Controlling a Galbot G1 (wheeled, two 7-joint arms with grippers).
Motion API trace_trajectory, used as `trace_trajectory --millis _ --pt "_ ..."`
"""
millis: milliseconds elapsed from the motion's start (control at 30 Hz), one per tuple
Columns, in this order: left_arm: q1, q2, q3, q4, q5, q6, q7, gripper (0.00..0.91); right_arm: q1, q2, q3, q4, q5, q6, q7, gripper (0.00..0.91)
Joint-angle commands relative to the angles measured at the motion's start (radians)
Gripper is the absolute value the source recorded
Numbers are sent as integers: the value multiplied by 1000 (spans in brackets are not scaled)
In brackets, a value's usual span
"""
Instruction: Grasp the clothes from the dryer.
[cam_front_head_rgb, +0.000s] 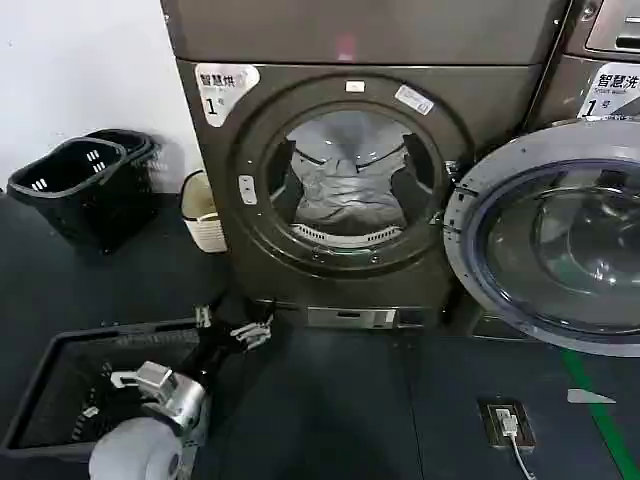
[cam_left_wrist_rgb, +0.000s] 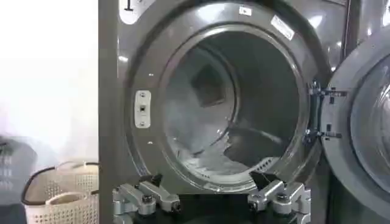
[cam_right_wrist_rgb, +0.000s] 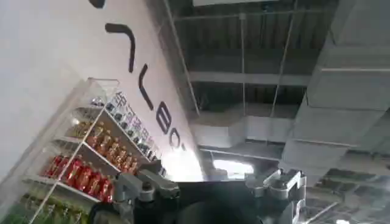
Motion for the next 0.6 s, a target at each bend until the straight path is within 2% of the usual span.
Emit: trace_trajectory --millis 33,133,200,600 --pt "9 -1 -1 -10 -7 9 -10 907 2 -1 -6 1 25 10 -3 907" --pt "14 -2 7 -4 31 15 1 907 13 -15 -6 -11 17 24 51 907" --pt "15 -7 12 6 53 5 9 907 14 -29 -6 -20 36 27 67 907" --pt "21 -26 30 4 95 11 -9 907 2 -34 4 -29 33 22 62 907"
